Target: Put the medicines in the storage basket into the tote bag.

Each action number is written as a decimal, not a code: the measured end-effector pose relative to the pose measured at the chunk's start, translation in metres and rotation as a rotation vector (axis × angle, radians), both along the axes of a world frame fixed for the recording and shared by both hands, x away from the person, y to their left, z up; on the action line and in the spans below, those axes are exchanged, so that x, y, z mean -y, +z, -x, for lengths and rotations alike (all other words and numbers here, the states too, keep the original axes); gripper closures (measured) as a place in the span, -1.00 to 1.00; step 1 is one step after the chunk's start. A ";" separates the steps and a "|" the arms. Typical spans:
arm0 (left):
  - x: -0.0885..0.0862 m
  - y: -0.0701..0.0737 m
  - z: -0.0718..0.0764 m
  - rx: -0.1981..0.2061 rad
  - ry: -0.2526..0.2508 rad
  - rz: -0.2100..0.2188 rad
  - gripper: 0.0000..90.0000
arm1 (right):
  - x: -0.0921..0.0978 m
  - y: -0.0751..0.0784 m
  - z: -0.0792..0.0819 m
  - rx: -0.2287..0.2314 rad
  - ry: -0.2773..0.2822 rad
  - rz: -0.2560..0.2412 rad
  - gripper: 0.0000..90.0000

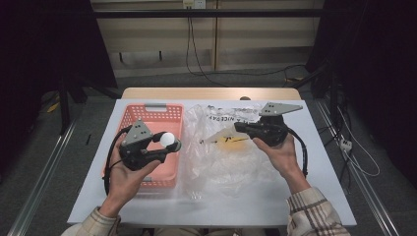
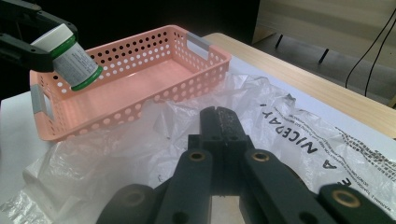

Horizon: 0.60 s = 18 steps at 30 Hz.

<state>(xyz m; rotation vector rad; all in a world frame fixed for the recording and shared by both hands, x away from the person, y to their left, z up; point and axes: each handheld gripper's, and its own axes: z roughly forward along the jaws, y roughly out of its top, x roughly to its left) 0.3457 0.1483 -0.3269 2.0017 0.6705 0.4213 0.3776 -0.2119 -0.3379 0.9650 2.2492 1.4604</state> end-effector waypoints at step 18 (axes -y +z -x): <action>0.042 0.009 0.017 0.007 -0.096 0.011 0.13 | 0.000 0.001 0.001 0.003 0.001 -0.002 1.00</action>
